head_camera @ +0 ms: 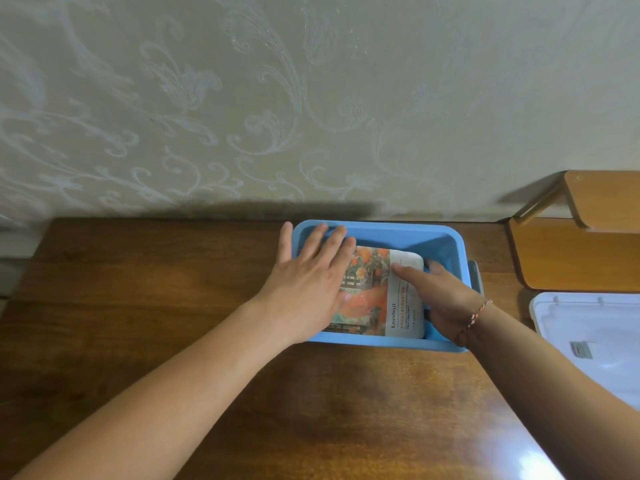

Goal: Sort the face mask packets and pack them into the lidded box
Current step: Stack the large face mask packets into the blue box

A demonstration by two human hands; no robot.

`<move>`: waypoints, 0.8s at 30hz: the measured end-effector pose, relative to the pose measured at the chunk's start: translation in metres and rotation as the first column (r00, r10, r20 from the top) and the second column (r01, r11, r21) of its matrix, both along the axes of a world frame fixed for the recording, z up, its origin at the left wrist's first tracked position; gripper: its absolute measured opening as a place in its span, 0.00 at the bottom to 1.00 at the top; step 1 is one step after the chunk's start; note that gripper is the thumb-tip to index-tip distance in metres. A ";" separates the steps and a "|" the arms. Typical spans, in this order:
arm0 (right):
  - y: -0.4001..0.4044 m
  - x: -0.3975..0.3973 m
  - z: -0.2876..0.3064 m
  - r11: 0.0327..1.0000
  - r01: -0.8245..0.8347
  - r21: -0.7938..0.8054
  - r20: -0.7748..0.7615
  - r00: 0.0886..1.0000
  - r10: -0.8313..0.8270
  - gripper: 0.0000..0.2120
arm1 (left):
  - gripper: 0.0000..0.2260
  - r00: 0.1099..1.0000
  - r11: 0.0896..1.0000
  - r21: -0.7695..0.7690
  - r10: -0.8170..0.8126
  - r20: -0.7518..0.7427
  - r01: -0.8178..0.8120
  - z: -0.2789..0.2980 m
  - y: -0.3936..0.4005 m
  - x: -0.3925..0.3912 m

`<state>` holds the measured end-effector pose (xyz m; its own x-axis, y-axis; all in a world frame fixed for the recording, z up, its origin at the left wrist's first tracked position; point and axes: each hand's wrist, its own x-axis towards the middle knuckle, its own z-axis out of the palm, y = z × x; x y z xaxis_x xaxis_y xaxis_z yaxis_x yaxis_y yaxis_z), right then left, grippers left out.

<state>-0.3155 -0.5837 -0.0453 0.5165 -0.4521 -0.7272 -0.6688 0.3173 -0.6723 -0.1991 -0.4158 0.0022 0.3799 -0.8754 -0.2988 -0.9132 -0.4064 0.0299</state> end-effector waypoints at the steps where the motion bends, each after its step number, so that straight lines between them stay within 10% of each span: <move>1: 0.002 0.001 0.001 1.000 -0.010 -0.012 -0.005 1.000 0.009 0.21 | 0.32 1.000 0.999 -0.034 -0.023 0.005 0.023 -0.004 -0.004 -0.004; 17: 0.011 0.002 0.013 0.915 -0.275 -0.294 -0.182 0.956 0.229 0.39 | 0.36 0.992 0.981 0.186 -0.024 -0.126 0.047 -0.034 -0.024 0.002; 24: 0.004 -0.030 0.054 0.254 -0.636 -0.729 -0.355 0.668 0.654 0.46 | 0.44 0.993 0.977 0.179 -0.110 -0.029 0.114 -0.025 -0.023 0.004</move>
<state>-0.3457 -0.5792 0.0085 0.9136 -0.2952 -0.2798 -0.3888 -0.8357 -0.3880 -0.1950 -0.4389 -0.0226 0.2754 -0.8435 -0.4613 -0.9532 -0.3018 -0.0171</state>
